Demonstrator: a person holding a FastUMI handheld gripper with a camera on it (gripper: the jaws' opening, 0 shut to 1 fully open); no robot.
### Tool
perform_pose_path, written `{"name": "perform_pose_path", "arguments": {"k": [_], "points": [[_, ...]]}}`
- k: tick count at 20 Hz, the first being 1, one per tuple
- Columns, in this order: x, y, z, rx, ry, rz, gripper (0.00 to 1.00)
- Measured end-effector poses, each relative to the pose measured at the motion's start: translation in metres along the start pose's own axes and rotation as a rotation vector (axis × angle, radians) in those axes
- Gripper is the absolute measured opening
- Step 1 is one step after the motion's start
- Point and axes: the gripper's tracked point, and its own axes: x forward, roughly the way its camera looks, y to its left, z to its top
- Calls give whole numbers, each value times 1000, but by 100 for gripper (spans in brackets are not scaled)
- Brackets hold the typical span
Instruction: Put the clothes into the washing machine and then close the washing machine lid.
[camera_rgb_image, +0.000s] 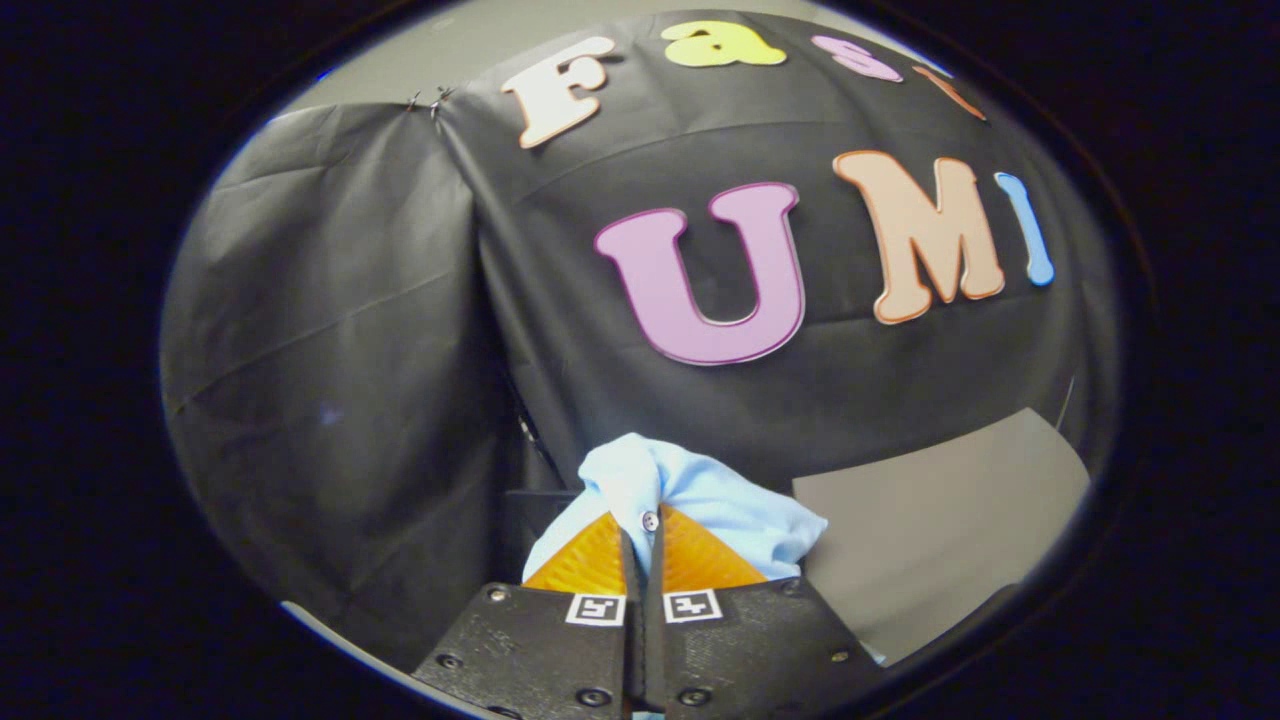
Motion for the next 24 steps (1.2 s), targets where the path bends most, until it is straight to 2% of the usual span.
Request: {"name": "perform_pose_path", "arguments": {"k": [5, 9, 13, 20, 24], "points": [[31, 21, -38, 2, 38, -21, 0], [59, 50, -73, -29, 64, 4, 0], [93, 62, -124, 40, 132, 35, 0], [139, 35, -224, 59, 248, -52, 0], [151, 18, -257, 36, 260, -89, 1]]}}
